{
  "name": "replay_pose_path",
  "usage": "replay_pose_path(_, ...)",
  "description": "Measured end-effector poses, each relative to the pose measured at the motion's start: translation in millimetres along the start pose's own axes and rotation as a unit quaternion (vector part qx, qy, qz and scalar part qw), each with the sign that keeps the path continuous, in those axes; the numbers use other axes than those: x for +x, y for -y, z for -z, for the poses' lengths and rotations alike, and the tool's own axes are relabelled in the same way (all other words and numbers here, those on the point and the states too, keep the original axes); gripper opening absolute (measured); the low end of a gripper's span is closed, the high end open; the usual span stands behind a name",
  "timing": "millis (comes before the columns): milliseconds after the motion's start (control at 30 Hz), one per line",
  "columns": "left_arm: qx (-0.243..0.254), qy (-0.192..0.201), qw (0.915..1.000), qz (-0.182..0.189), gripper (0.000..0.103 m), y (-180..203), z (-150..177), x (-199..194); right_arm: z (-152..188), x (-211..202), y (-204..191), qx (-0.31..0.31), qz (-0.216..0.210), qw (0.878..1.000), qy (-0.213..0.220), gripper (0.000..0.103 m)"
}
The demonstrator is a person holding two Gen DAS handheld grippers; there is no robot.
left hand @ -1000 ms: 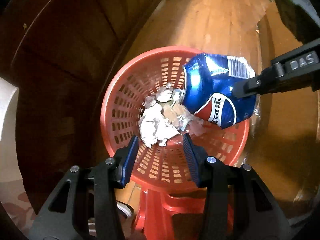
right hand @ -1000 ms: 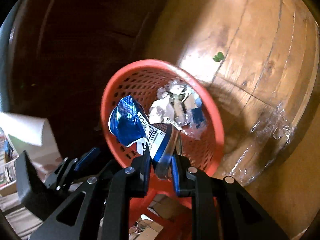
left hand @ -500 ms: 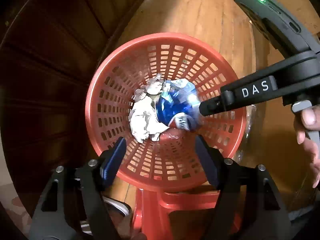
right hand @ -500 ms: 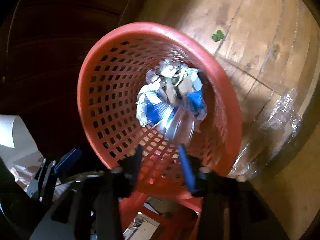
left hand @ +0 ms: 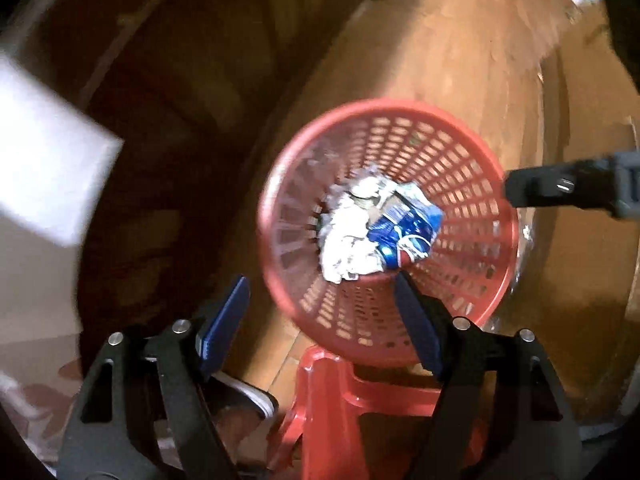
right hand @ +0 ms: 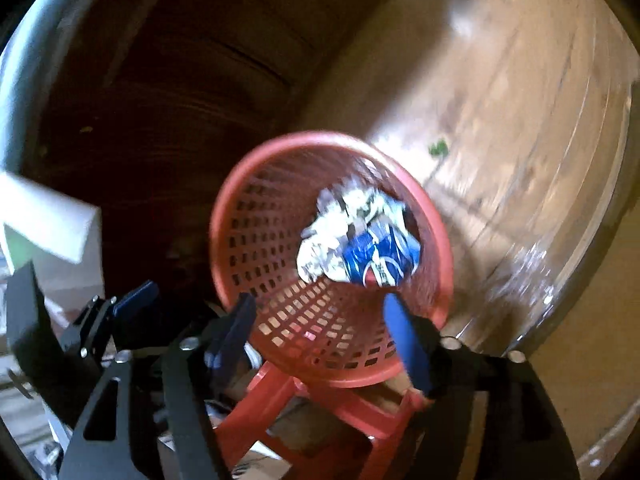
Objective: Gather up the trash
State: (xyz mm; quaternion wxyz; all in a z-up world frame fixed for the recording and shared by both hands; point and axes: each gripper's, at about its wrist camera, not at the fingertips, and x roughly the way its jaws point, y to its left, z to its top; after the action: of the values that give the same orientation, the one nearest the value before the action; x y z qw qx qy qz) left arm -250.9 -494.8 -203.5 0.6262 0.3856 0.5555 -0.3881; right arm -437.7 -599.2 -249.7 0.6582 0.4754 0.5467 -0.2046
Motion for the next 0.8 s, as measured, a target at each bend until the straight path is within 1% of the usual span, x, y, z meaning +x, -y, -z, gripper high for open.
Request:
replay_pose_path(33, -0.011, 0.005, 0.9999, 0.002, 0.076, -6.7, -0.6, -9.5, 0.2, -10.8, -8.1, -0.010, 0.004, 1.000, 0.008, 0.070)
replay_pose_path(67, -0.021, 0.012, 0.9997, 0.004, 0.077, -12.6, -0.9, -19.0, 0.7, -24.6, -19.4, -0.023, 0.008, 0.999, 0.023, 0.073)
replay_pose_path(100, -0.038, 0.022, 0.9990, 0.006, 0.079, -20.4, -0.4, -32.6, 0.9, -30.1, -24.1, -0.028, 0.011, 0.999, 0.029, 0.078)
replay_pose_path(133, -0.058, 0.038, 0.9976, 0.006, 0.079, -29.5, 1.1, -49.4, 1.6, -40.6, -33.5, -0.038, 0.015, 0.998, 0.039, 0.079)
replay_pose_path(167, -0.072, 0.048, 0.9962, 0.007, 0.079, -36.1, 3.1, -62.4, 2.2, -50.5, -42.9, -0.039, 0.006, 0.998, 0.046, 0.080)
replay_pose_path(200, -0.087, 0.067, 0.9938, 0.012, 0.080, -44.9, 5.4, -81.1, 2.6, -62.0, -54.4, -0.039, -0.005, 0.998, 0.053, 0.080)
replay_pose_path(233, -0.102, 0.091, 0.9905, 0.014, 0.083, -54.6, 9.2, -102.1, 3.5, -69.8, -62.5, -0.043, -0.008, 0.997, 0.059, 0.080)
replay_pose_path(267, -0.111, 0.109, 0.9877, 0.013, 0.084, -61.4, 12.7, -117.3, 4.5, -81.4, -78.7, -0.057, -0.008, 0.996, 0.072, 0.080)
replay_pose_path(300, -0.125, 0.135, 0.9828, 0.007, 0.085, -75.0, 19.9, -141.5, 4.7, -90.7, -91.8, -0.070, -0.008, 0.994, 0.082, 0.081)
replay_pose_path(333, -0.133, 0.147, 0.9801, 0.002, 0.086, -84.4, 25.1, -154.5, 4.8, -101.3, -108.3, -0.085, -0.011, 0.992, 0.094, 0.083)
replay_pose_path(400, -0.161, 0.164, 0.9732, -0.008, 0.087, -109.9, 37.7, -182.9, 5.2, -123.2, -147.9, -0.114, -0.023, 0.987, 0.115, 0.094)
replay_pose_path(433, -0.176, 0.174, 0.9688, -0.019, 0.087, -124.5, 45.3, -198.5, 4.7, -128.9, -158.1, -0.120, -0.030, 0.985, 0.119, 0.095)
replay_pose_path(467, -0.188, 0.184, 0.9645, -0.024, 0.087, -137.6, 52.4, -211.4, 5.5, -138.5, -178.1, -0.133, -0.038, 0.982, 0.129, 0.096)
replay_pose_path(500, -0.205, 0.199, 0.9579, -0.030, 0.089, -154.0, 62.1, -227.4, 5.6, -145.8, -194.0, -0.145, -0.043, 0.979, 0.136, 0.096)
replay_pose_path(533, -0.221, 0.212, 0.9511, -0.037, 0.091, -170.7, 72.9, -240.5, 6.7, -155.8, -223.1, -0.171, -0.050, 0.973, 0.148, 0.096)
replay_pose_path(567, -0.241, 0.225, 0.9429, -0.045, 0.091, -190.8, 85.4, -254.5, 8.8, -160.6, -240.0, -0.183, -0.053, 0.970, 0.154, 0.096)
replay_pose_path(600, -0.253, 0.232, 0.9378, -0.050, 0.091, -203.0, 94.1, -262.0, 10.7, -167.1, -265.3, -0.203, -0.061, 0.963, 0.164, 0.096)
replay_pose_path(633, -0.270, 0.240, 0.9306, -0.059, 0.091, -221.0, 105.6, -271.3, 12.3, -169.6, -280.1, -0.214, -0.065, 0.960, 0.169, 0.096)
replay_pose_path(667, -0.287, 0.249, 0.9223, -0.071, 0.091, -241.4, 119.3, -280.1, 16.8, -172.7, -305.4, -0.232, -0.074, 0.954, 0.175, 0.096)
replay_pose_path(700, -0.298, 0.254, 0.9170, -0.078, 0.092, -254.3, 127.6, -285.0, 21.3, -173.9, -331.2, -0.250, -0.084, 0.947, 0.183, 0.096)
replay_pose_path(733, -0.313, 0.262, 0.9085, -0.090, 0.092, -274.1, 141.0, -291.6, 25.5, -172.7, -345.5, -0.260, -0.089, 0.943, 0.187, 0.096)
replay_pose_path(767, -0.322, 0.267, 0.9032, -0.095, 0.093, -288.0, 148.6, -297.4, 32.2, -169.2, -372.1, -0.281, -0.095, 0.936, 0.192, 0.096)
replay_pose_path(800, -0.336, 0.274, 0.8956, -0.099, 0.094, -303.8, 161.3, -301.6, 37.0, -164.8, -391.5, -0.296, -0.098, 0.931, 0.191, 0.096)
